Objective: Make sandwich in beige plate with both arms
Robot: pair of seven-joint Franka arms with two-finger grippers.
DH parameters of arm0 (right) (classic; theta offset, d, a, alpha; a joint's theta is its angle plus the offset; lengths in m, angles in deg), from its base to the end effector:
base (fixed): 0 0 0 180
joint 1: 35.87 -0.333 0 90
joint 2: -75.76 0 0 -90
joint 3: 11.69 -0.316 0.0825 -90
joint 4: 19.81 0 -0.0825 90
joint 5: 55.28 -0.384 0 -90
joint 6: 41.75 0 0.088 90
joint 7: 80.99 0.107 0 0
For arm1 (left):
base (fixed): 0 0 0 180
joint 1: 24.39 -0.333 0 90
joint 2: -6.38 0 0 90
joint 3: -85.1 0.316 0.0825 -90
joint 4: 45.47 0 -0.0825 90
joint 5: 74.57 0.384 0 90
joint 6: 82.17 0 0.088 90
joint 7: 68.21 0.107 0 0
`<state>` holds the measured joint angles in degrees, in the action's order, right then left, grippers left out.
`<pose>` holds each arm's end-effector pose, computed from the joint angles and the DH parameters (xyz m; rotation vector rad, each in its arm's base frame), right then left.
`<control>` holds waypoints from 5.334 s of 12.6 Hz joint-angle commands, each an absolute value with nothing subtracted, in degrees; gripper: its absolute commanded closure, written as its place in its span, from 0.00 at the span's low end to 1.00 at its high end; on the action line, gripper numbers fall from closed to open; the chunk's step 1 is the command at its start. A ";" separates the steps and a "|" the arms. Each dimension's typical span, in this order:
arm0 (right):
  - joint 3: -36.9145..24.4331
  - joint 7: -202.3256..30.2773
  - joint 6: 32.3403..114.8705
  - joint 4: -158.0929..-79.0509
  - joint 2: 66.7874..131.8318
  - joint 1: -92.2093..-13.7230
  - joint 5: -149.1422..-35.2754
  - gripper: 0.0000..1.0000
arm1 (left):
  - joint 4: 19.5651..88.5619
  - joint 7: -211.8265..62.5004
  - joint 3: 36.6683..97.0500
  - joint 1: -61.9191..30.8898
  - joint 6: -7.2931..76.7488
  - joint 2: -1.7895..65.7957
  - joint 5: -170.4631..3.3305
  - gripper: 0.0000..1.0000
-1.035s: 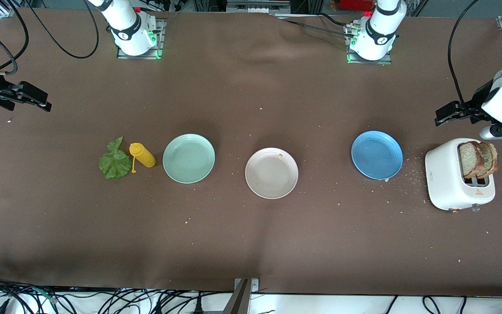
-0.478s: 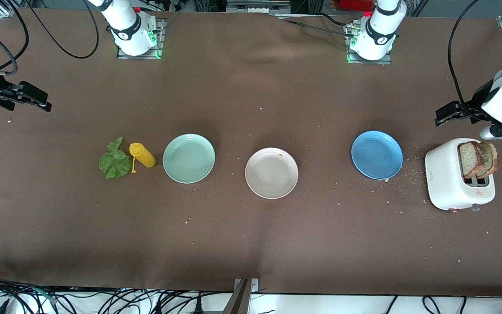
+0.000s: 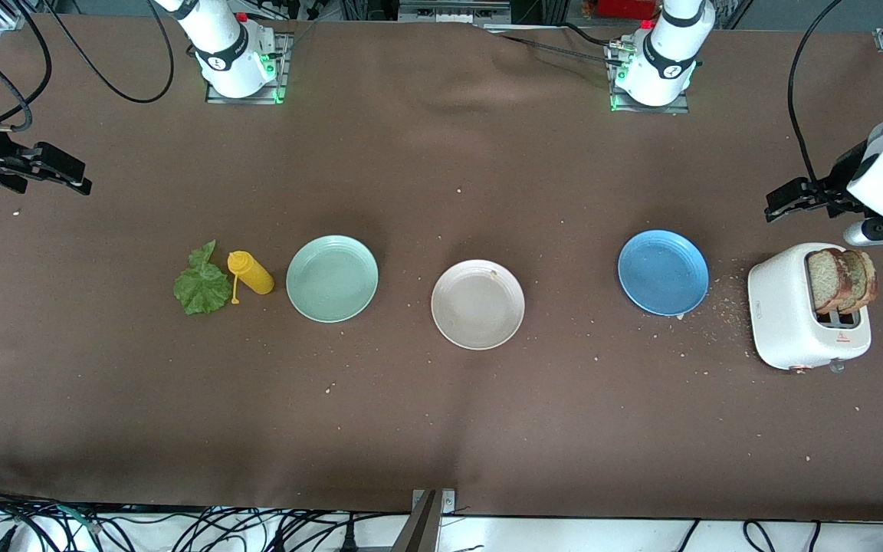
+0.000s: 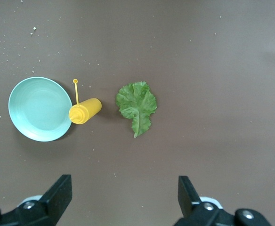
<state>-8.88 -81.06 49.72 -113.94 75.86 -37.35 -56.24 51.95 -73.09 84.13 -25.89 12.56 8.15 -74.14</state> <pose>0.5547 -0.0111 0.5917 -3.1233 0.0356 0.0749 0.5638 0.0061 0.5529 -3.1259 -0.1462 0.1214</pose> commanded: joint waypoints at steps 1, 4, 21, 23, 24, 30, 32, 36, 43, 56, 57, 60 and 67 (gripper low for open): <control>-9.32 -80.29 48.42 -113.07 75.76 -37.10 -55.89 0.00 | 51.38 -71.46 83.96 -26.50 11.96 7.96 -75.45 0.00; -9.32 -80.38 48.42 -113.07 75.76 -37.10 -55.98 0.00 | 51.47 -71.38 84.04 -26.59 12.05 8.05 -75.45 0.00; -9.32 -80.29 48.42 -113.07 75.76 -37.10 -55.98 0.00 | 52.00 -63.13 84.22 -32.02 17.48 13.05 -71.41 0.00; -9.32 -80.29 48.42 -113.07 75.76 -37.10 -55.98 0.00 | 52.09 -61.02 84.22 -34.57 20.03 15.51 -71.59 0.00; -9.40 -80.29 48.42 -113.07 75.76 -37.10 -55.98 0.00 | 52.09 -60.05 84.22 -35.54 21.61 16.57 -71.59 0.00; -9.40 -80.29 48.42 -113.07 75.76 -37.10 -55.98 0.00 | 51.91 -59.25 84.22 -37.83 27.42 23.60 -71.24 0.00; -9.40 -80.38 48.42 -113.15 75.76 -37.10 -55.98 0.00 | 51.82 -59.25 84.22 -38.54 27.69 24.92 -71.15 0.00; -9.40 -80.38 48.42 -113.07 75.76 -37.10 -55.98 0.00 | 51.56 -59.25 84.31 -39.07 27.78 25.80 -70.71 0.00; -9.40 -80.38 48.42 -113.15 75.76 -37.10 -55.98 0.00 | 50.24 -59.33 84.22 -39.07 27.69 26.51 -68.42 0.00; -9.32 -80.46 48.42 -113.07 75.76 -37.10 -55.98 0.00 | 50.42 -56.00 84.31 -40.82 28.66 29.32 -68.51 1.00; -9.32 -80.46 48.34 -113.07 75.76 -37.10 -56.07 0.00 | 50.33 -55.91 84.31 -40.74 28.66 29.32 -68.51 1.00; -9.32 -80.46 48.42 -113.07 75.76 -37.10 -56.07 0.00 | 48.85 -55.56 84.13 -40.30 28.57 28.80 -66.77 1.00; -9.32 -80.46 48.42 -113.07 75.76 -37.10 -56.07 0.00 | 32.32 -54.24 83.60 -36.87 8.91 28.88 -69.71 1.00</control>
